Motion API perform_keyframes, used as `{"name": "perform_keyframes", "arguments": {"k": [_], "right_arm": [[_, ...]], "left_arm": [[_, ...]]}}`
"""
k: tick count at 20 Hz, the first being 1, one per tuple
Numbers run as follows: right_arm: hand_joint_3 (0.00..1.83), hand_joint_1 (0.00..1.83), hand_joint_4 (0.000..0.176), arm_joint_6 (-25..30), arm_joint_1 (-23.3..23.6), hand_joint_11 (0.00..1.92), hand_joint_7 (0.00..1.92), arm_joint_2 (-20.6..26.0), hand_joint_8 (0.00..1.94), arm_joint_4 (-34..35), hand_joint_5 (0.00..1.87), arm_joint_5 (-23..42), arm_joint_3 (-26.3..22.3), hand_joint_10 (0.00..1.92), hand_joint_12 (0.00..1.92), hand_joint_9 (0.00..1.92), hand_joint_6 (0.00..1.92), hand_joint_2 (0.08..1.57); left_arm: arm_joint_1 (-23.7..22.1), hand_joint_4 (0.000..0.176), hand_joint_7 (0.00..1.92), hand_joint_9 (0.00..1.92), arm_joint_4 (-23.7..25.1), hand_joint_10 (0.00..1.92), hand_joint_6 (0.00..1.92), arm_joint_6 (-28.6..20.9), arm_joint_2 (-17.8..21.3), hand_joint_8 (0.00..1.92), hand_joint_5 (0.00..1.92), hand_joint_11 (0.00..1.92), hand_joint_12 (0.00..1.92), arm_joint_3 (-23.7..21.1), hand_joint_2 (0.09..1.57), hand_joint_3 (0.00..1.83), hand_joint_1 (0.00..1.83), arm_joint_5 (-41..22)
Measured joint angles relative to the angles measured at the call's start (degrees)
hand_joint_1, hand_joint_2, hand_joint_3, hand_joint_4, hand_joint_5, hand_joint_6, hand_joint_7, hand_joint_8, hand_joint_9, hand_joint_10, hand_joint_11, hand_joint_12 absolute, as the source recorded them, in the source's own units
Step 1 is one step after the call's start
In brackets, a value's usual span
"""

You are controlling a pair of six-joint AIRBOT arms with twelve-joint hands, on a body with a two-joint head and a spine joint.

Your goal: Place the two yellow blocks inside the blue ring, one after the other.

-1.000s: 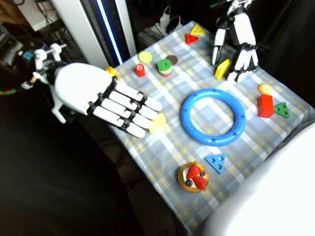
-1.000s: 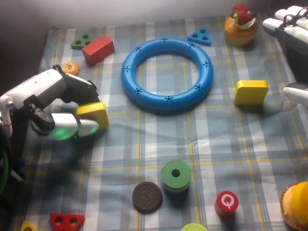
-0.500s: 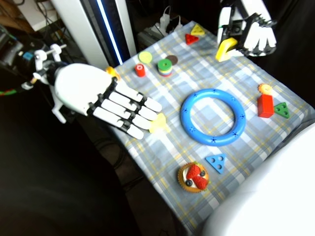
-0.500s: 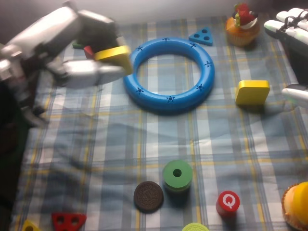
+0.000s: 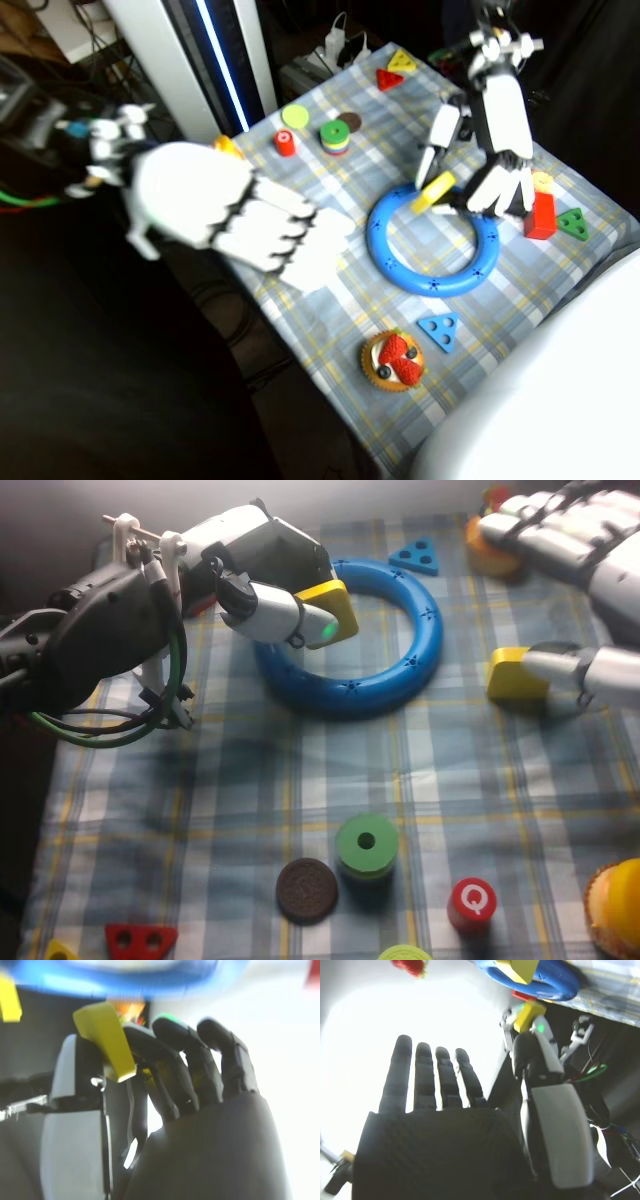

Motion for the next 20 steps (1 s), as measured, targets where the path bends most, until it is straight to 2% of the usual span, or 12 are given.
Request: {"name": "perform_keyframes", "arguments": {"k": [1, 2, 3, 5, 7, 9, 10, 13, 16, 17, 18, 20], "right_arm": [[0.00, 0.70, 0.000, 0.09, -0.02, 0.00, 0.06, -0.50, 0.00, 0.07, 0.00, -1.46, 0.15, 0.02, 0.96, 0.09, 0.00, 1.28], [0.00, 0.72, 0.000, 0.09, 0.00, 0.00, 0.09, -0.94, 0.01, 0.15, 0.02, -2.75, 0.59, 0.04, 1.14, 0.12, 0.00, 1.25], [0.00, 0.72, 0.000, 0.07, 0.11, 0.00, 0.09, -1.03, 0.01, 0.39, 0.02, -3.19, 0.79, 0.04, 1.14, 0.12, 0.00, 1.25], [0.00, 0.69, 0.000, 0.07, 0.11, 0.00, 0.14, -1.01, 0.01, 1.22, 0.04, -3.50, 1.18, 0.10, 1.46, 0.17, 0.01, 1.25], [0.00, 0.71, 0.000, 0.07, 0.11, 0.00, 0.15, -1.03, 0.01, 1.16, 0.05, -3.80, 1.18, 0.11, 1.46, 0.18, 0.01, 1.24], [0.00, 0.74, 0.000, 0.07, 0.11, 0.00, 0.16, -1.07, 0.01, 1.25, 0.06, -4.33, 1.38, 0.15, 1.39, 0.17, 0.01, 1.24], [0.00, 0.74, 0.000, 0.07, 0.11, 0.00, 0.18, -1.31, 0.00, 1.31, 0.08, -4.37, 1.77, 0.21, 1.42, 0.16, 0.00, 1.24], [0.00, 0.76, 0.000, 0.07, 0.11, 0.00, 0.25, -2.62, 0.01, 2.78, 0.16, -5.95, 3.23, 0.53, 1.48, 0.05, 0.01, 1.24], [0.00, 0.82, 0.000, 0.07, 0.11, 0.00, 0.58, -4.35, 0.08, 4.02, 0.34, -7.82, 4.76, 0.85, 1.60, 0.19, 0.05, 1.23], [0.00, 0.89, 0.000, 0.07, 0.11, 0.00, 0.76, -4.79, 0.28, 4.52, 0.55, -8.33, 5.16, 1.01, 1.69, 0.30, 0.29, 1.24], [0.00, 1.11, 0.000, 0.07, 0.11, 0.04, 0.83, -5.03, 1.11, 4.81, 0.62, -8.87, 5.53, 1.25, 1.83, 0.44, 1.17, 1.25], [0.00, 1.18, 0.000, 0.07, 0.13, 0.27, 0.83, -5.09, 1.44, 5.57, 0.69, -9.20, 5.95, 1.49, 1.88, 0.63, 1.28, 1.24]], "left_arm": [[0.02, 0.140, 0.01, 0.00, -0.50, 0.04, 0.02, 0.31, -0.09, 0.02, 0.01, 0.00, 0.15, 0.00, 1.08, 0.00, 0.72, 0.17], [0.20, 0.124, 0.00, 0.00, -0.72, 0.00, 0.00, 0.46, 0.33, 0.00, 0.00, 0.00, 0.00, -1.07, 1.12, 0.02, 0.43, -0.35], [0.37, 0.124, 0.00, 0.00, -0.37, 0.00, 0.00, 0.42, 1.14, 0.00, 0.00, 0.00, 0.00, -2.45, 1.12, 0.02, 0.43, -1.25], [0.42, 0.128, 0.00, 0.00, 1.55, 0.00, 0.00, 0.42, 1.57, 0.00, 0.00, 0.00, 0.00, -3.76, 1.22, 0.04, 0.19, -2.10], [0.66, 0.121, 0.00, 0.00, 2.40, 0.00, 0.00, -0.33, 2.93, 0.00, 0.00, 0.00, 0.00, -6.01, 1.23, 0.04, 0.17, -3.45], [2.32, 0.097, 0.00, 0.00, 8.09, 0.00, 0.00, -5.97, 7.02, 0.00, 0.00, 0.00, 0.00, -10.67, 1.30, 0.04, 0.14, -8.63], [3.89, 0.063, 0.00, 0.00, 10.32, 0.00, 0.00, -9.86, 9.88, 0.00, 0.00, 0.00, 0.00, -13.18, 1.31, 0.04, 0.14, -12.20], [8.90, 0.054, 0.00, 0.00, 13.44, 0.00, 0.01, -16.02, 16.83, 0.00, 0.03, 0.00, 0.00, -18.73, 1.38, 0.03, 0.10, -22.97], [13.46, 0.041, 0.00, 0.00, 15.23, 0.00, 0.01, -21.05, 19.98, 0.00, 0.03, 0.00, 0.00, -21.88, 1.40, 0.02, 0.13, -31.74], [14.14, 0.024, 0.00, 0.00, 15.61, 0.00, 0.01, -22.03, 20.46, 0.00, 0.04, 0.00, 0.00, -22.45, 1.41, 0.02, 0.20, -33.51], [14.47, 0.014, 0.00, 0.00, 16.33, 0.00, 0.01, -22.56, 20.68, 0.00, 0.06, 0.00, 0.00, -22.80, 1.42, 0.01, 0.24, -34.71], [15.23, 0.022, 0.00, 0.00, 16.06, 0.00, 0.01, -22.80, 20.96, 0.00, 0.05, 0.00, 0.00, -22.86, 1.43, 0.01, 0.25, -36.96]]}}
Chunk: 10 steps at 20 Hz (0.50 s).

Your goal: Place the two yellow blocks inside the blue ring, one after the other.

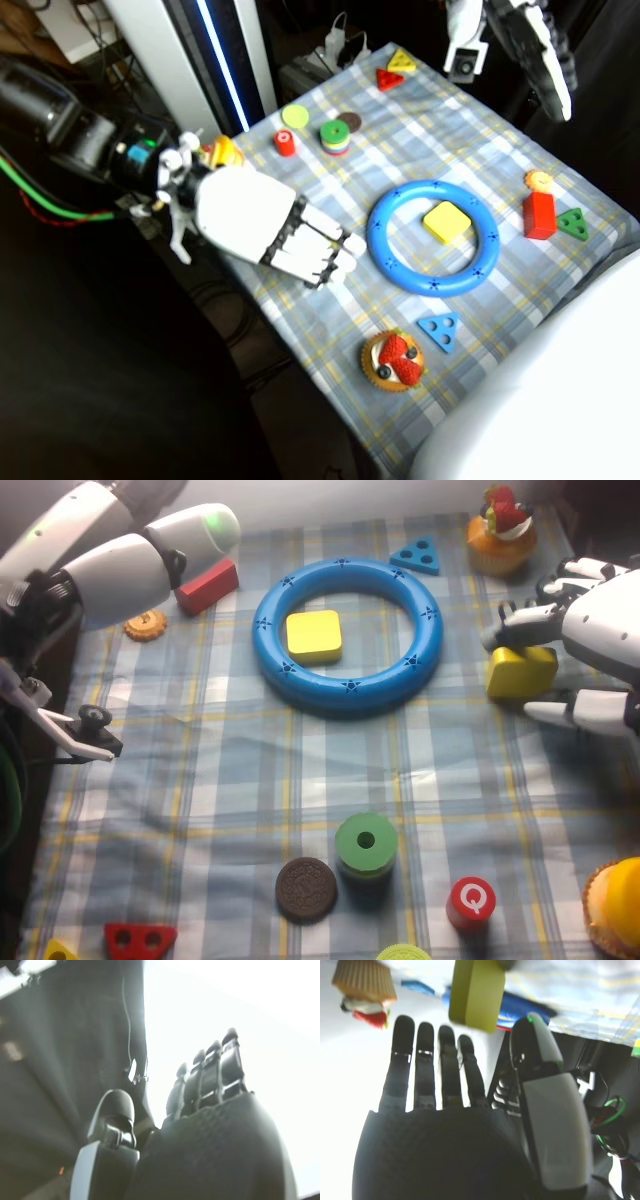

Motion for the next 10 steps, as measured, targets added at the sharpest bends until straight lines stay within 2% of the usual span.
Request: {"name": "perform_keyframes", "arguments": {"k": [1, 3, 4, 5, 7, 9, 10], "right_arm": [[0.00, 1.19, 0.000, -0.07, 0.59, 0.40, 0.81, 0.00, 1.54, 0.00, 0.65, -0.13, 0.02, 1.63, 1.91, 0.66, 1.28, 1.26], [0.00, 1.18, 0.000, -0.07, 1.84, 0.69, 0.76, 0.33, 1.64, -0.76, 0.59, -0.33, 0.00, 1.79, 1.92, 0.72, 1.29, 1.29], [0.00, 1.18, 0.000, -0.07, 3.02, 0.75, 0.75, 1.05, 1.67, -1.95, 0.59, -0.11, -0.61, 1.85, 1.92, 0.71, 1.29, 1.30], [0.00, 1.19, 0.000, 0.00, 4.20, 0.55, 0.79, 1.62, 1.56, -3.61, 0.63, 1.18, -1.16, 1.69, 1.92, 0.63, 1.28, 1.27], [0.00, 1.17, 0.000, 0.72, 6.60, 0.37, 0.79, 1.81, 1.48, -6.16, 0.65, 2.29, -1.25, 1.54, 1.92, 0.57, 1.34, 1.27], [0.00, 1.14, 0.000, 0.81, 9.49, 0.43, 0.75, 0.42, 1.52, -8.02, 0.64, 2.36, -0.20, 1.45, 1.82, 0.58, 1.36, 1.28], [0.00, 1.14, 0.000, 0.83, 10.49, 0.42, 0.74, -0.68, 1.52, -8.02, 0.66, 2.56, 0.50, 1.44, 1.81, 0.58, 1.34, 1.28]], "left_arm": [[0.66, 0.026, 0.00, 0.00, -0.35, 0.00, 0.00, -0.17, 0.59, 0.00, 0.05, 0.00, 0.00, -0.22, 1.43, 0.01, 0.23, -0.70], [1.88, 0.030, 0.02, 0.00, -1.14, 0.00, 0.01, -0.24, 1.46, 0.01, 0.06, 0.00, 0.00, -0.83, 1.42, 0.00, 0.20, -1.66], [2.40, 0.031, 0.03, 0.00, -1.18, 0.00, 0.00, -0.35, 1.70, 0.01, 0.06, 0.00, 0.00, -0.92, 1.43, 0.00, 0.18, -2.29], [2.86, 0.044, 0.02, 0.00, -1.44, 0.00, 0.01, -0.46, 2.10, 0.00, 0.07, 0.00, 0.00, -1.36, 1.43, 0.00, 0.15, -2.91], [4.17, 0.041, 0.00, 0.00, -1.33, 0.00, 0.01, -0.87, 2.38, 0.00, 0.07, 0.00, 0.00, -1.97, 1.43, 0.00, 0.16, -4.20], [5.75, 0.056, 0.02, 0.00, -0.76, 0.00, 0.02, -1.53, 2.45, 0.01, 0.10, 0.00, 0.00, -2.32, 1.41, 0.00, 0.23, -4.46], [6.10, 0.043, 0.04, 0.00, -0.79, 0.00, 0.02, -1.75, 2.45, 0.01, 0.12, 0.00, 0.00, -2.32, 1.42, 0.00, 0.28, -4.44]]}}
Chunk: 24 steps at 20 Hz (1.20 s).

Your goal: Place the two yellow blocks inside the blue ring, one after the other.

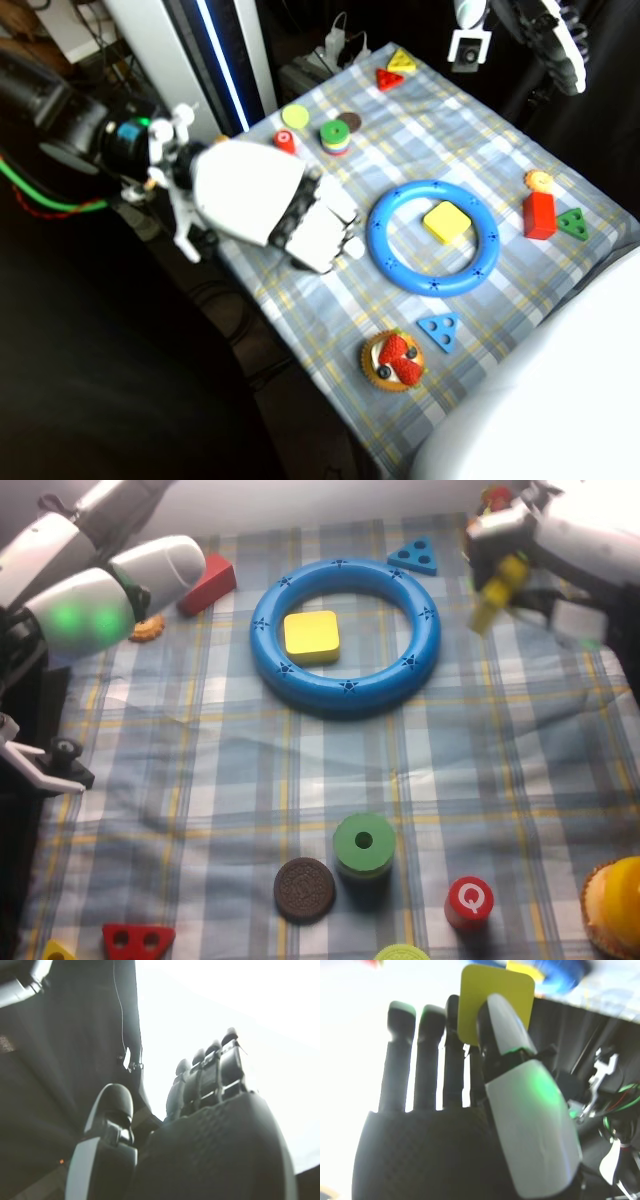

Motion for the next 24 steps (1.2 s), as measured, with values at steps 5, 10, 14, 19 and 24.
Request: {"name": "perform_keyframes", "arguments": {"k": [5, 10, 14, 19, 24], "right_arm": [[0.00, 1.17, 0.000, 0.13, 5.70, 0.59, 0.80, -8.96, 1.48, -1.46, 0.68, -6.12, 7.04, 1.43, 1.78, 0.71, 1.29, 1.26], [0.00, 0.76, 0.070, 0.11, 6.10, 0.01, 0.37, -12.81, 0.21, -1.03, 0.02, -14.12, 10.58, 0.77, 1.48, 0.34, 0.05, 1.24], [0.00, 0.43, 0.095, 0.09, 6.10, 0.00, 0.01, -12.13, 0.00, 0.07, 0.00, -12.81, 9.11, 0.17, 0.94, 0.03, 0.00, 1.27], [0.00, 0.23, 0.085, 0.33, 3.58, 0.00, 0.00, -1.84, 0.00, -0.72, 0.00, -2.67, -0.66, 0.24, 1.24, 0.01, 0.00, 1.33], [0.00, 0.24, 0.094, 2.71, -5.51, 0.00, 0.00, 8.61, 0.00, -0.13, 0.00, 7.89, -8.44, 0.01, 0.54, 0.05, 0.00, 1.37]], "left_arm": [[0.74, 0.031, 0.03, 0.00, -1.20, 0.00, 0.01, -1.16, -0.50, 0.00, 0.11, 0.00, 0.00, 0.31, 1.43, 0.00, 0.32, -0.55], [0.74, 0.016, 0.07, 0.00, -1.22, 0.00, 0.04, -1.68, -0.70, 0.02, 0.20, 0.00, 0.00, 0.59, 1.43, 0.00, 0.36, -0.15], [0.74, 0.010, 0.04, 0.00, -1.18, 0.00, 0.02, -2.36, -1.55, 0.00, 0.21, 0.00, 0.00, 0.90, 1.45, 0.00, 0.33, -0.04], [2.32, 0.048, 0.05, 0.00, -1.36, 0.00, 0.00, -3.43, -0.79, 0.00, 0.18, 0.00, 0.00, 0.11, 1.44, 0.00, 0.34, -2.45], [2.78, 0.048, 0.06, 0.00, -0.79, 0.00, 0.00, -6.73, -0.31, 0.01, 0.13, 0.00, 0.00, 0.13, 1.45, 0.01, 0.23, -5.70]]}}
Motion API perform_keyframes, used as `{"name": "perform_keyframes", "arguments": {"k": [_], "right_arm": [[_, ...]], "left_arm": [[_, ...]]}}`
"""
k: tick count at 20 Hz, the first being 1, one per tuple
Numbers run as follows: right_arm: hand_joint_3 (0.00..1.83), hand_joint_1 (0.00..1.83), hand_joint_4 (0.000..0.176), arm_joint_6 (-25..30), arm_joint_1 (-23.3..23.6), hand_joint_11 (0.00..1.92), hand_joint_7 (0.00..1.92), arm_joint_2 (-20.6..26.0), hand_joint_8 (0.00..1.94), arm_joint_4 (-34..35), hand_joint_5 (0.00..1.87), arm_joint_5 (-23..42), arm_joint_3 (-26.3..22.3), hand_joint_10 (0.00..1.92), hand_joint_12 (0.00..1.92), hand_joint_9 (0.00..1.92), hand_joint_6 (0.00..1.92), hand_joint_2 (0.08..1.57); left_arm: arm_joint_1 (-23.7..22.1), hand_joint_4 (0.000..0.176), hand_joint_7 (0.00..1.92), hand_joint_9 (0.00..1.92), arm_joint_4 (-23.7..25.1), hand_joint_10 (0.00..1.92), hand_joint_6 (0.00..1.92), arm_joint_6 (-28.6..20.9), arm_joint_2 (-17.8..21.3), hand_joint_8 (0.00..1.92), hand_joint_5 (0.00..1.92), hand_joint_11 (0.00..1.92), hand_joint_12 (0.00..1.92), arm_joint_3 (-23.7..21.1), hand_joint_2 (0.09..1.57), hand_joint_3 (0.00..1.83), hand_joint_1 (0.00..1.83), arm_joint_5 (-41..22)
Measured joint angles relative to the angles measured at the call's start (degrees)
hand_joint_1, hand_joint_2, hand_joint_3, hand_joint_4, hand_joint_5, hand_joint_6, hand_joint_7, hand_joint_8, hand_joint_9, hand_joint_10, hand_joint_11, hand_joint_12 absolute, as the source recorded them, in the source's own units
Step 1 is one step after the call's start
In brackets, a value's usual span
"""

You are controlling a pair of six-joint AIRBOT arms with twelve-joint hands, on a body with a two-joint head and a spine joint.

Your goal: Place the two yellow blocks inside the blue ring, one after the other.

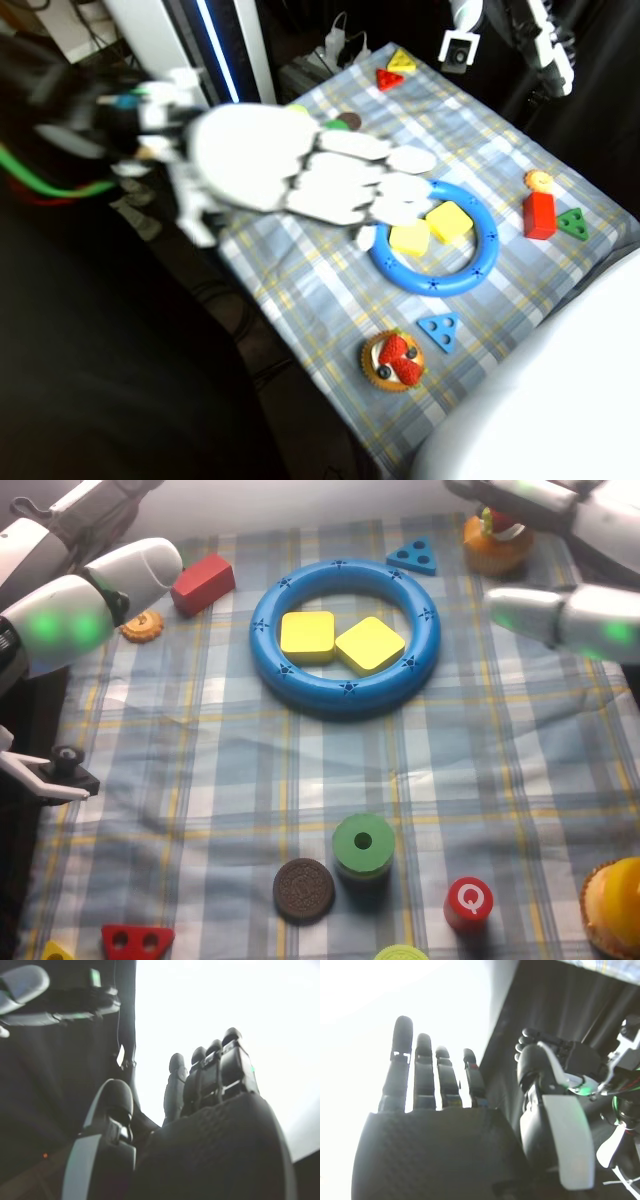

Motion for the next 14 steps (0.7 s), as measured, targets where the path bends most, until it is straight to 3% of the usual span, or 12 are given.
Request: {"name": "perform_keyframes", "arguments": {"k": [1, 3, 4, 5, 6, 7, 8, 9, 11, 12, 13, 14], "right_arm": [[0.00, 0.26, 0.084, 0.79, -2.14, 0.00, 0.00, 1.44, 0.00, 0.17, 0.00, 2.73, -1.11, 0.01, 0.33, 0.05, 0.00, 1.38], [0.00, 0.26, 0.091, 1.01, -5.38, 0.00, 0.00, 3.80, 0.00, 1.62, 0.00, 7.80, -3.08, 0.00, 0.13, 0.00, 0.00, 1.32], [0.00, 0.32, 0.091, 1.14, -6.51, 0.00, 0.00, 4.66, 0.00, 2.21, 0.00, 9.99, -3.61, 0.00, 0.03, 0.00, 0.00, 1.30], [0.00, 0.39, 0.058, 1.27, -7.87, 0.00, 0.00, 5.60, 0.00, 3.17, 0.00, 13.27, -4.44, 0.00, 0.00, 0.00, 0.00, 1.30], [0.00, 0.36, 0.074, 1.33, -8.87, 0.04, 0.00, 6.25, 0.00, 3.65, 0.00, 15.98, -5.05, 0.00, 0.02, 0.00, 0.00, 1.28], [0.00, 0.42, 0.059, 1.29, -9.55, 0.01, 0.00, 6.69, 0.00, 3.87, 0.00, 18.18, -5.51, 0.00, 0.01, 0.00, 0.00, 1.27], [0.00, 0.45, 0.055, 1.31, -10.27, 0.00, 0.00, 6.99, 0.00, 4.59, 0.00, 20.44, -5.92, 0.00, 0.00, 0.00, 0.00, 1.27], [0.00, 0.47, 0.069, 1.33, -11.17, 0.00, 0.00, 7.34, 0.00, 5.38, 0.00, 23.34, -6.38, 0.00, 0.00, 0.00, 0.00, 1.26], [0.00, 0.46, 0.081, 1.44, -13.20, 0.00, 0.00, 7.98, 0.00, 6.60, 0.00, 28.06, -6.99, 0.00, 0.00, 0.00, 0.00, 1.24], [0.00, 0.43, 0.075, 1.51, -14.27, 0.00, 0.00, 8.41, 0.00, 7.08, 0.00, 30.60, -7.37, 0.00, 0.00, 0.00, 0.00, 1.23], [0.00, 0.51, 0.046, 1.46, -14.99, 0.00, 0.00, 8.70, 0.00, 7.54, 0.00, 32.33, -7.65, 0.00, 0.00, 0.00, 0.00, 1.20], [0.00, 0.47, 0.078, 1.57, -15.67, 0.00, 0.00, 9.09, 0.00, 7.72, 0.00, 34.36, -7.74, 0.00, 0.00, 0.00, 0.00, 1.17]], "left_arm": [[0.00, 0.063, 0.06, 0.00, 0.00, 0.00, 0.00, -0.79, -0.07, 0.01, 0.12, 0.00, 0.00, 0.02, 1.45, 0.00, 0.23, -0.76], [0.74, 0.109, 0.00, 0.00, -0.28, 0.00, 0.00, -2.71, -0.09, 0.00, 0.07, 0.00, 0.00, 0.15, 1.44, 0.00, 0.23, -3.50], [0.96, 0.111, 0.01, 0.05, -0.66, 0.02, 0.00, -3.67, -0.04, 0.00, 0.04, 0.00, 0.59, 0.20, 1.41, 0.02, 0.24, -4.35], [1.33, 0.074, 0.00, 0.03, -0.92, 0.01, 0.00, -5.22, -0.04, 0.00, 0.01, 0.00, 0.64, 0.31, 1.42, 0.01, 0.28, -5.55], [1.84, 0.074, 0.00, 0.03, -0.66, 0.01, 0.00, -7.21, -0.07, 0.00, 0.00, 0.00, 0.65, 0.81, 1.42, 0.01, 0.29, -6.73], [2.16, 0.090, 0.00, 0.02, -0.66, 0.01, 0.00, -9.14, -0.13, 0.00, 0.00, 0.00, 0.62, 1.40, 1.42, 0.00, 0.30, -7.87], [2.54, 0.131, 0.00, 0.02, -0.66, 0.01, 0.00, -11.74, -0.24, 0.00, 0.00, 0.00, 0.61, 2.19, 1.43, 0.00, 0.29, -8.70], [2.58, 0.129, 0.00, 0.02, -0.68, 0.01, 0.00, -13.90, -0.48, 0.00, 0.00, 0.00, 0.60, 3.23, 1.43, 0.01, 0.28, -9.42], [2.80, 0.097, 0.00, 0.01, -1.18, 0.00, 0.00, -14.23, -0.48, 0.00, 0.00, 0.00, 0.08, 3.21, 1.42, 0.00, 0.32, -11.23], [3.06, 0.102, 0.00, 0.00, -0.98, 0.00, 0.00, -14.25, -0.48, 0.00, 0.00, 0.00, 0.01, 2.73, 1.40, 0.00, 0.29, -12.85], [3.52, 0.131, 0.00, 0.00, -0.59, 0.00, 0.00, -14.32, -0.46, 0.00, 0.00, 0.00, 0.00, 2.36, 1.37, 0.00, 0.33, -14.60], [3.82, 0.155, 0.00, 0.00, -0.22, 0.00, 0.00, -14.36, -0.42, 0.00, 0.00, 0.00, 0.00, 1.77, 1.34, 0.00, 0.45, -16.79]]}}
